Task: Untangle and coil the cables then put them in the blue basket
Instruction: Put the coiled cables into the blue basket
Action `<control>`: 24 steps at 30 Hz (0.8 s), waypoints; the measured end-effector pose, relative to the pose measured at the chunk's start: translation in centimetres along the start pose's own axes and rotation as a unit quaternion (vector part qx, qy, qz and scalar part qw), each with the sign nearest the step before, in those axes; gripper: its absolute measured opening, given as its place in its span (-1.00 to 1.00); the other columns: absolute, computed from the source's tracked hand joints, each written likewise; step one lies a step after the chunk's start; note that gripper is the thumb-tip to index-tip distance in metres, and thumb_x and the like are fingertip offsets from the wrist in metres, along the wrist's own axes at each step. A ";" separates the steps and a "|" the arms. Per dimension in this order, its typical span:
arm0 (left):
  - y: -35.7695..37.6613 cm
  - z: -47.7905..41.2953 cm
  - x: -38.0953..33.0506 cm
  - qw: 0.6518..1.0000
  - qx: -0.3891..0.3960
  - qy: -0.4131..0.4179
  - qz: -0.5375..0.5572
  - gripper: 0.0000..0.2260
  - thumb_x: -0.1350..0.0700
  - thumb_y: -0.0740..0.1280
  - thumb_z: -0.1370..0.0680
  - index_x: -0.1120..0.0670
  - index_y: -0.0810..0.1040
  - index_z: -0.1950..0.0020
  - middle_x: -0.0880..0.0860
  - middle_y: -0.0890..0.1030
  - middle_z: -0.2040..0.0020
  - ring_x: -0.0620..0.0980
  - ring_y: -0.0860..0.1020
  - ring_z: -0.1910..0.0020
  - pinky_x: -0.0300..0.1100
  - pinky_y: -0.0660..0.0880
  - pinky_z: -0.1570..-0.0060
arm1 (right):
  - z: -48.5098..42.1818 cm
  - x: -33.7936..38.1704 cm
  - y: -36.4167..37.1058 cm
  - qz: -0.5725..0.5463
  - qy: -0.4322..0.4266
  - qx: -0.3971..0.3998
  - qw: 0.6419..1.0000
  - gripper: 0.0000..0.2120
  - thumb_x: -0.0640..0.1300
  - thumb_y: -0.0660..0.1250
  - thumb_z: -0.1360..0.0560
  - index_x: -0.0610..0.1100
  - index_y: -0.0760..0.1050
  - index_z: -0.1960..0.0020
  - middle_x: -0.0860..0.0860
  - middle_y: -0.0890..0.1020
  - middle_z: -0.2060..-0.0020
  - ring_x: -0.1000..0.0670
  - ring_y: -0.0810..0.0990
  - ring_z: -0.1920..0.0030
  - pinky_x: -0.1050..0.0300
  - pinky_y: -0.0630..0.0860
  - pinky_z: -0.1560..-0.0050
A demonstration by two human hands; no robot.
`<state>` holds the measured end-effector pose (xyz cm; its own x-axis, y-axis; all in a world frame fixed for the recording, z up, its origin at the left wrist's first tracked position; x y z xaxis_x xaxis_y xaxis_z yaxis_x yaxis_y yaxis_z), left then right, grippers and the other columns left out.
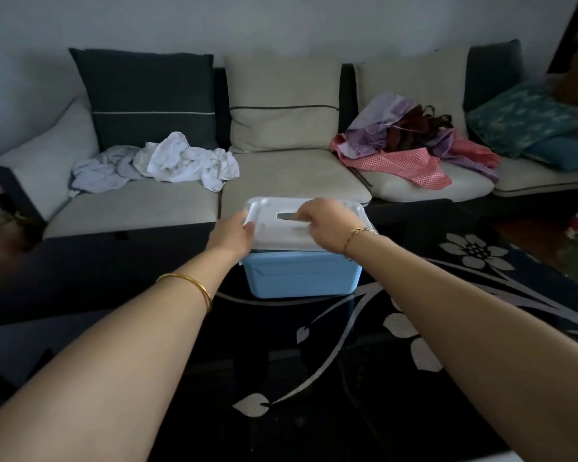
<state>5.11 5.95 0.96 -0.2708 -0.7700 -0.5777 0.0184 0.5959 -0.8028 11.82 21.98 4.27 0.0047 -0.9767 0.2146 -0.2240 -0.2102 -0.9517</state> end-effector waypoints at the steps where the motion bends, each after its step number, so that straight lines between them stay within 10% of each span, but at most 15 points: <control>1: 0.0 -0.3 0.1 1.000 -0.005 -0.008 -0.003 -0.76 0.07 0.09 -0.62 0.19 0.47 0.02 0.27 0.54 -0.15 0.25 0.51 -0.04 -0.04 0.40 0.07 | 0.0 -1.2 -0.7 -0.004 0.046 -0.036 0.998 -0.65 -0.31 0.15 -0.48 -0.11 0.47 -0.22 -0.09 0.51 -0.18 -0.17 0.49 -0.18 0.01 0.47 -0.09; 7: -0.7 -0.5 0.3 0.996 -0.064 -0.047 -0.039 -0.81 0.02 0.23 -0.58 0.15 0.44 0.00 0.13 0.55 -0.03 0.15 0.52 0.02 -0.08 0.39 0.18 | 2.2 -7.4 0.5 -0.001 0.301 -0.002 0.954 -0.63 -0.14 0.11 -0.57 -0.13 0.30 -0.37 -0.12 0.34 -0.34 -0.21 0.32 -0.32 -0.09 0.35 -0.15; 15: -0.4 -0.5 0.7 0.992 -0.015 -0.113 -0.046 -0.66 0.00 0.12 -0.50 0.08 0.46 -0.21 0.16 0.49 -0.20 0.24 0.49 -0.14 0.03 0.48 -0.04 | 2.7 -7.8 1.0 -0.038 0.313 -0.034 0.948 -0.60 -0.30 0.14 -0.51 -0.13 0.35 -0.34 -0.09 0.37 -0.29 -0.18 0.35 -0.27 -0.04 0.35 0.05; 24: 0.9 -0.9 2.6 0.989 -0.042 -0.134 0.040 -0.75 -0.01 0.09 -0.60 -0.07 0.48 -0.20 0.14 0.44 -0.29 0.23 0.40 -0.22 0.04 0.39 -0.23 | 2.9 -9.9 1.6 -0.214 0.349 -0.070 0.910 -0.64 -0.15 0.07 -0.57 0.05 0.43 -0.31 -0.08 0.41 -0.33 -0.22 0.26 -0.32 -0.11 0.32 -0.26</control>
<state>3.59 4.70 -1.12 -0.0075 -0.7458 -0.6662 -0.0541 0.6655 -0.7444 14.26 31.17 -0.07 -0.4887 -0.5312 0.6921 -0.4695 -0.5085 -0.7218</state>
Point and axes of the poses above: each hand's wrist, its own z-axis away from the middle knuckle, its own y-axis out of the palm, x = y × z, the point moved 6 cm from there along -z, towards the middle knuckle
